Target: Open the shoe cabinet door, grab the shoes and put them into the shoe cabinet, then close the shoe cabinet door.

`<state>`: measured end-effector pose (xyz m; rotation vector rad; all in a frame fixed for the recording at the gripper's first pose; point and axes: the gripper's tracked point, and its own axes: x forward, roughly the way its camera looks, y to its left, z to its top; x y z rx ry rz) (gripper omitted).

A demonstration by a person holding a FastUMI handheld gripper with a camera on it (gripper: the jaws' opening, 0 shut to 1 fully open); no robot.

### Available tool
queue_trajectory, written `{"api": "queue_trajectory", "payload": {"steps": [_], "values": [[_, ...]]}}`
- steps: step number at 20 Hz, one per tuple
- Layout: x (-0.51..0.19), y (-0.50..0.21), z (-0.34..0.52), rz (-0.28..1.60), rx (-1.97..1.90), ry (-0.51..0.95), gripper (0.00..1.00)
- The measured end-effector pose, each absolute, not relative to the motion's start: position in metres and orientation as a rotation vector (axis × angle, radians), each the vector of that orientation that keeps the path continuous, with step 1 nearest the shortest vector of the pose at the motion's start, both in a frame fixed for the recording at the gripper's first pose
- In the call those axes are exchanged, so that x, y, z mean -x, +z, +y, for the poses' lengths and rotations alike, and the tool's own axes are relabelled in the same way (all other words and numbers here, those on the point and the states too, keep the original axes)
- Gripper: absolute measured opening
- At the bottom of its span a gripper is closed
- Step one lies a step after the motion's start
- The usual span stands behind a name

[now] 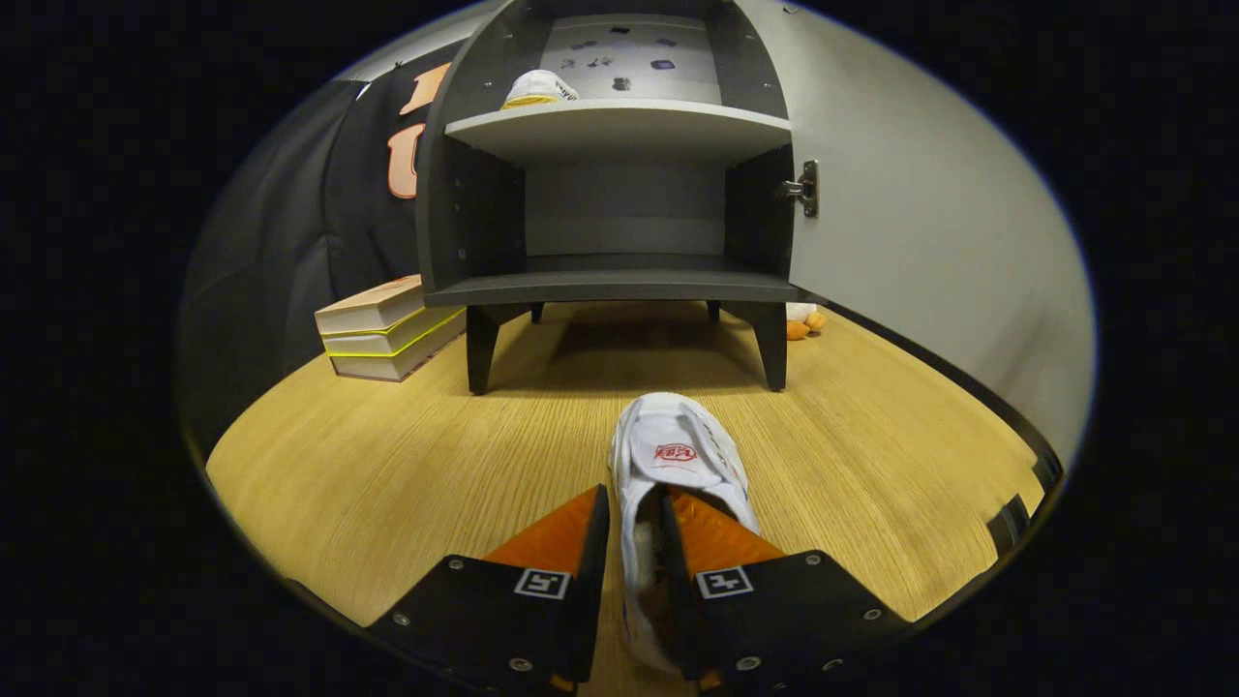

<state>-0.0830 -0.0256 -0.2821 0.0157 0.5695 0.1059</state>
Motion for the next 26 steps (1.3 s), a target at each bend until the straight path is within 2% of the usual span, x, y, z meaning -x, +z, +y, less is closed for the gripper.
{"api": "queue_trajectory", "payload": {"steps": [2,5,7,15,21,26], "values": [[0.078,-0.282,-0.022,0.57,-0.034,0.115,0.27],[0.077,-0.285,-0.013,0.597,-0.027,0.164,0.08],[0.073,-0.285,-0.014,0.601,-0.02,0.168,0.01],[0.071,-0.238,0.001,0.675,-0.175,0.203,0.01],[0.079,-0.135,0.042,0.681,-0.273,0.292,0.0],[0.057,-0.042,0.059,0.591,-0.293,0.248,0.0]]}}
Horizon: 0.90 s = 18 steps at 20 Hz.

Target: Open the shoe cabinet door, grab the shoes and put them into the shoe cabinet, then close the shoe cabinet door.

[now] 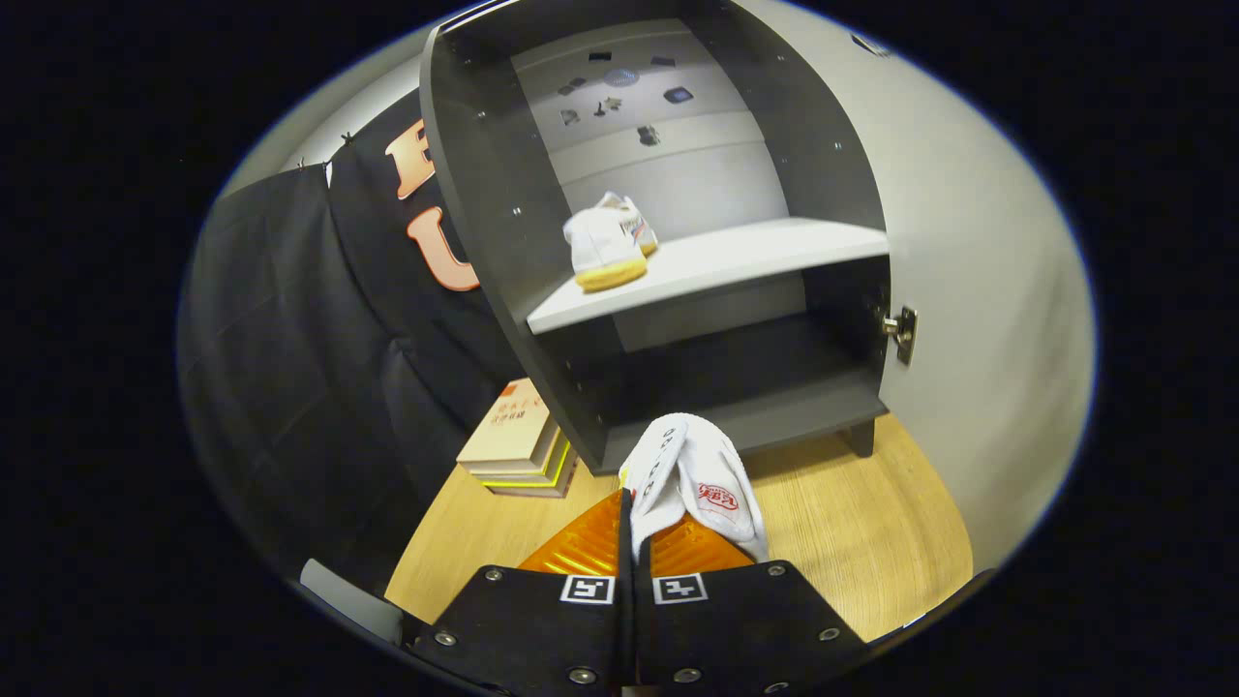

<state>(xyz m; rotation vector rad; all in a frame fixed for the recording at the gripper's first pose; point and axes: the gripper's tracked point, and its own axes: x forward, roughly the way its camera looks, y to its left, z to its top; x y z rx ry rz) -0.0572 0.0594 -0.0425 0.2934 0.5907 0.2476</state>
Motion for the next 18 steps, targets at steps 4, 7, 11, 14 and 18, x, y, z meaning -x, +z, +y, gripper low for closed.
{"api": "queue_trajectory", "payload": {"steps": [4,7,11,14,18], "values": [[0.039,0.013,0.056,0.487,-0.276,0.166,0.0],[0.024,0.046,0.05,0.419,-0.246,0.106,0.0],[-0.005,0.058,0.034,0.409,-0.158,0.062,0.0],[-0.033,0.057,0.02,0.408,-0.119,0.031,0.0],[-0.074,0.049,0.007,0.417,-0.104,0.033,0.0]]}}
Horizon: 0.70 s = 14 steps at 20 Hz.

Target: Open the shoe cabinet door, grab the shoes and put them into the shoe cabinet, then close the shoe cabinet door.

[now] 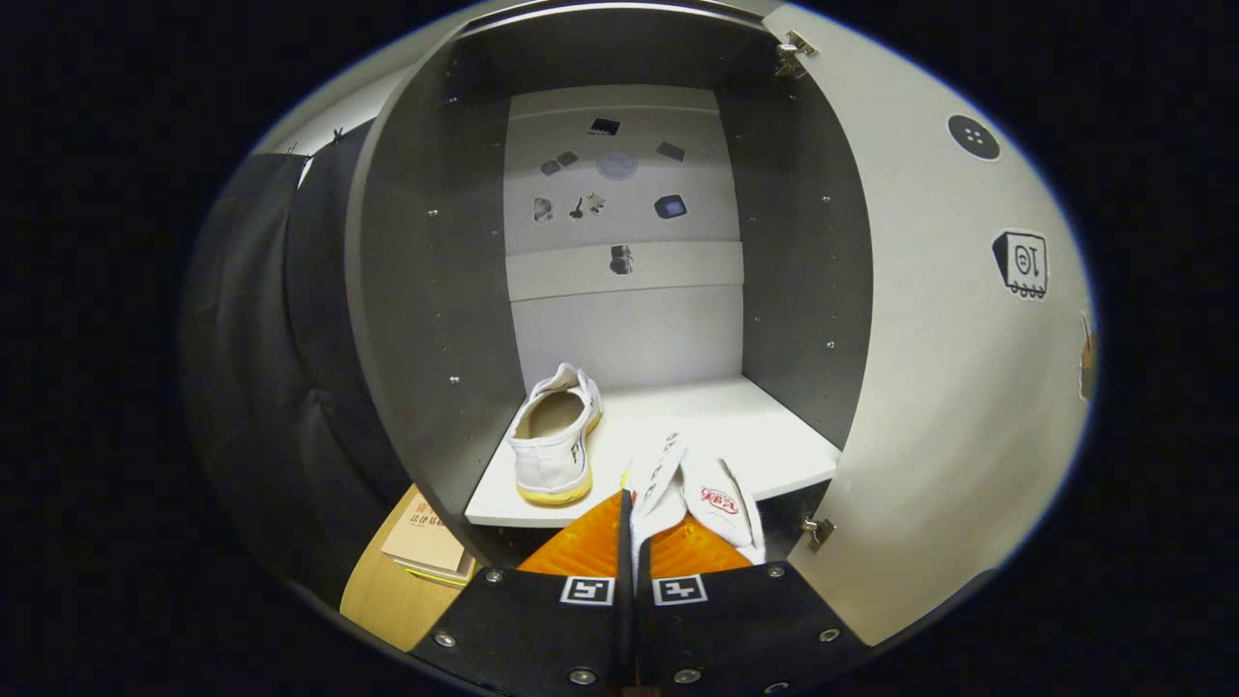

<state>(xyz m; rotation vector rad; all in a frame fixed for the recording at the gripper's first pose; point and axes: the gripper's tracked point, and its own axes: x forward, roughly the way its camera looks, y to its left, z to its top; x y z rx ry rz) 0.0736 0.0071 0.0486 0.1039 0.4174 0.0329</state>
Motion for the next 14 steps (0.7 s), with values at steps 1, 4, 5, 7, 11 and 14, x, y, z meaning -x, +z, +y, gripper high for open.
{"api": "queue_trajectory", "payload": {"steps": [1,4,5,7,11,14], "values": [[-0.084,0.044,0.005,0.427,-0.105,0.035,0.0],[-0.115,0.038,0.009,0.428,-0.106,0.076,0.0],[-0.123,0.034,0.007,0.432,-0.072,0.086,0.0],[-0.141,0.026,0.012,0.438,-0.023,0.123,0.0],[-0.176,0.019,0.016,0.431,-0.002,0.175,0.0],[-0.197,0.017,0.017,0.428,-0.019,0.203,0.0]]}}
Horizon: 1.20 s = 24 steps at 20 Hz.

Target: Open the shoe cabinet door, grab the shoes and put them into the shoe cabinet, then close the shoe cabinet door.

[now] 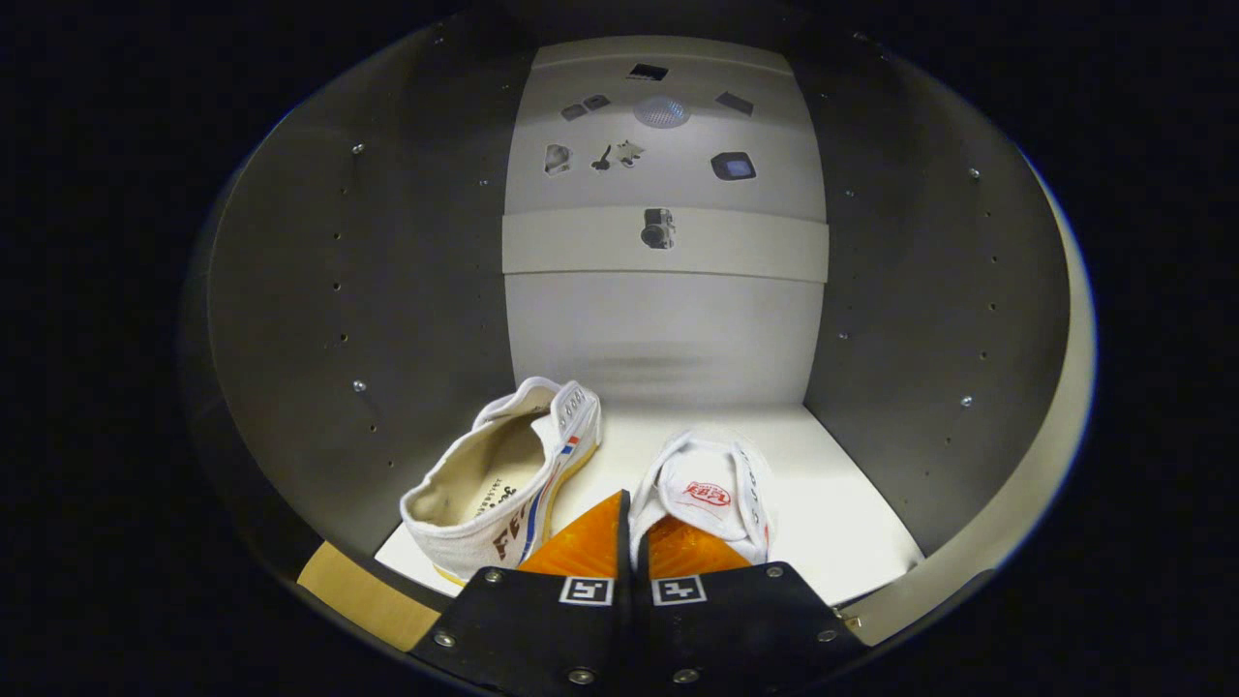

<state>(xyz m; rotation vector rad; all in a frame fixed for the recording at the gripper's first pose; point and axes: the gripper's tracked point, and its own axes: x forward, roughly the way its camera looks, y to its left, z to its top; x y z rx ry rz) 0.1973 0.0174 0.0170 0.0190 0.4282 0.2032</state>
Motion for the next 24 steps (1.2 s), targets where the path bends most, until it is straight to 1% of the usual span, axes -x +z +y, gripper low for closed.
{"api": "queue_trajectory", "payload": {"steps": [12,16,20,21,22,23,24], "values": [[-0.256,0.004,0.016,0.468,0.05,0.284,0.01],[-0.258,0.004,0.013,0.472,0.053,0.265,0.05],[-0.245,0.009,0.021,0.462,0.042,0.281,0.18],[-0.241,0.011,0.023,0.457,0.037,0.286,0.27],[-0.236,0.013,0.024,0.455,0.032,0.291,0.33],[-0.231,0.016,0.025,0.452,0.022,0.296,0.42],[-0.226,0.017,0.024,0.449,0.012,0.295,0.47]]}}
